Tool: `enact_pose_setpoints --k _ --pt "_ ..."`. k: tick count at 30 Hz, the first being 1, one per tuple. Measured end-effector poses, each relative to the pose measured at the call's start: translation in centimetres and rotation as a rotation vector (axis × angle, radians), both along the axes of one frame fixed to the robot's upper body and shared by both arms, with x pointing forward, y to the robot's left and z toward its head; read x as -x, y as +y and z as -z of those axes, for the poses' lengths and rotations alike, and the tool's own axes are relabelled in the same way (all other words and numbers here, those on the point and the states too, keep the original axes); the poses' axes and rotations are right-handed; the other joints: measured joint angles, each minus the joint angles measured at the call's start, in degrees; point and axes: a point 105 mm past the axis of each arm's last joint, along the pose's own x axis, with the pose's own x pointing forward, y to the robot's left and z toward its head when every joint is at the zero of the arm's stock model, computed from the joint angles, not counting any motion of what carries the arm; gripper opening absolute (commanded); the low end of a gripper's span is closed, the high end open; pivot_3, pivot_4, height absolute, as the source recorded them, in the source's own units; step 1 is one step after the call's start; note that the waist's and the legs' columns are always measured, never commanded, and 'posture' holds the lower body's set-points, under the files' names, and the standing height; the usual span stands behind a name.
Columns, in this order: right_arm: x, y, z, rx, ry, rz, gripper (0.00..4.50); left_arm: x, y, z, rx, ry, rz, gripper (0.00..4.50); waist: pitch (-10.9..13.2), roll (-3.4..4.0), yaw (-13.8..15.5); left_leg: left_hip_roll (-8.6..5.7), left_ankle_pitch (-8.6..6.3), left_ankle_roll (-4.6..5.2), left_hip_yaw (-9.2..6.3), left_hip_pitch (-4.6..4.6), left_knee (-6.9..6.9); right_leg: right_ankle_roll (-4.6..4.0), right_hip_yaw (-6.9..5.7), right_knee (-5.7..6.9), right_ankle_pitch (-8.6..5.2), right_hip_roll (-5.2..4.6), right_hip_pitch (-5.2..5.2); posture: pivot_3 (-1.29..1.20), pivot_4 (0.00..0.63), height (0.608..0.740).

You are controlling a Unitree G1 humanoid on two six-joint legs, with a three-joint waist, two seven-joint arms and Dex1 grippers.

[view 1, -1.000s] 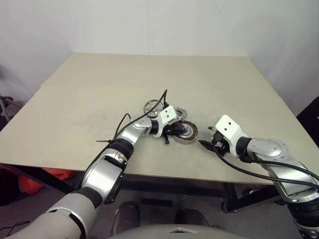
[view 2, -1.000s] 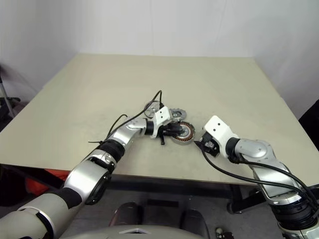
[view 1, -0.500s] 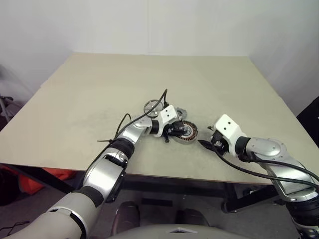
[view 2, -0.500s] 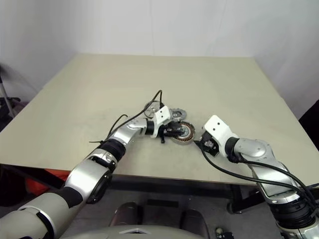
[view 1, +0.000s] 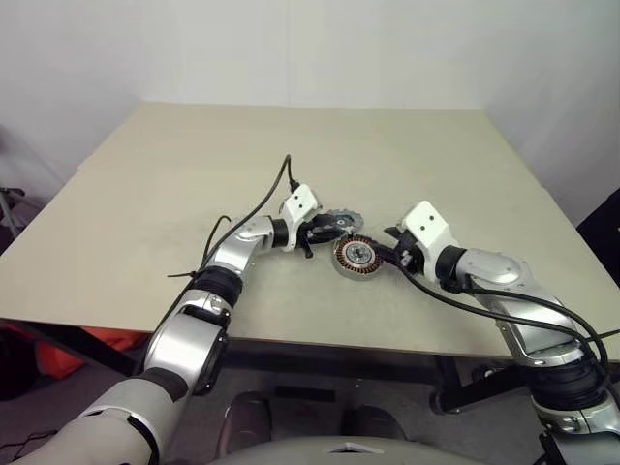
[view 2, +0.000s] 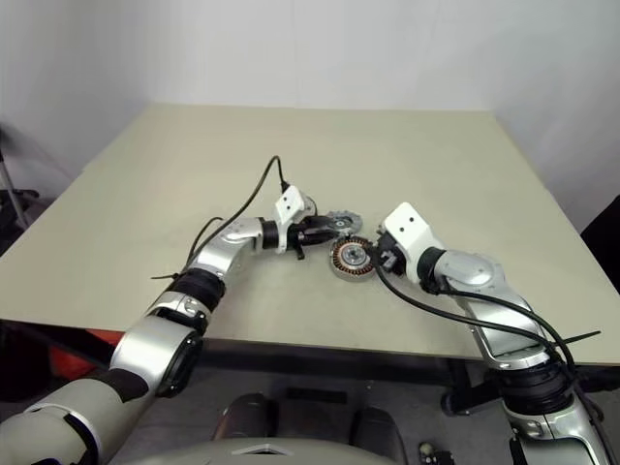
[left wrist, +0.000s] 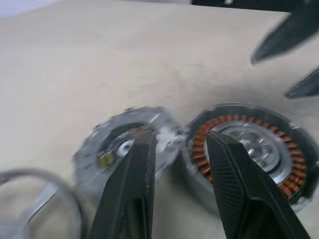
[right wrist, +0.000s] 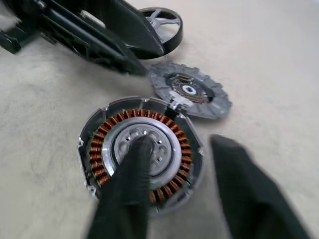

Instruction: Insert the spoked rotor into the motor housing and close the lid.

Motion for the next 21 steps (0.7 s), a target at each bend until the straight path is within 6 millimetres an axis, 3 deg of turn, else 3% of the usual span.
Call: enact_pose_setpoints --k 2,3,8,14,18,21 --pt "-0.3 0.3 0.7 -0.005 0.022 -0.001 0.18 0.1 0.9 0.4 -0.004 0.008 -0.024 1.69 0.00 0.00 0.00 0.00 0.00 -0.01 0.01 -0.03 0.00 0.00 0.00 0.00 0.00 0.00 -0.04 0.00 0.000 0.740" --pt "-0.4 0.5 1.1 -0.005 0.032 -0.005 0.04 0.2 1.4 0.7 -0.009 0.016 -0.038 1.69 0.00 0.01 -0.01 0.00 0.01 -0.01 0.01 -0.05 -0.01 0.00 0.00 0.00 0.00 0.00 -0.06 0.00 0.000 0.740" --pt "-0.9 1.1 1.8 -0.001 0.047 -0.022 0.04 0.6 2.8 1.5 -0.008 0.038 -0.097 1.69 0.00 0.01 0.00 0.00 0.01 -0.03 0.03 -0.04 -0.01 0.00 0.00 0.01 0.00 0.00 -0.06 0.00 0.000 0.740" --pt "-1.5 2.1 1.9 -0.003 0.043 -0.050 0.04 0.7 3.3 1.6 -0.007 0.036 -0.130 1.69 0.00 0.00 -0.09 0.02 0.03 -0.05 0.05 -0.04 -0.01 0.01 0.00 0.01 0.00 0.01 -0.07 0.00 0.000 0.740" --pt "-1.5 2.8 3.5 -0.009 0.085 -0.060 0.04 0.7 3.5 1.5 -0.009 0.032 -0.148 1.69 0.00 0.01 -0.12 0.01 0.02 -0.05 0.06 -0.08 -0.02 0.01 0.00 0.00 0.00 0.01 -0.09 0.00 0.000 0.740" --pt "-1.5 2.8 3.6 -0.011 0.079 -0.061 0.04 0.6 3.8 1.5 -0.014 0.030 -0.165 1.69 0.00 0.00 -0.12 0.01 0.02 -0.05 0.07 -0.05 -0.02 0.01 0.00 0.00 0.00 0.01 -0.08 0.00 0.000 0.740"
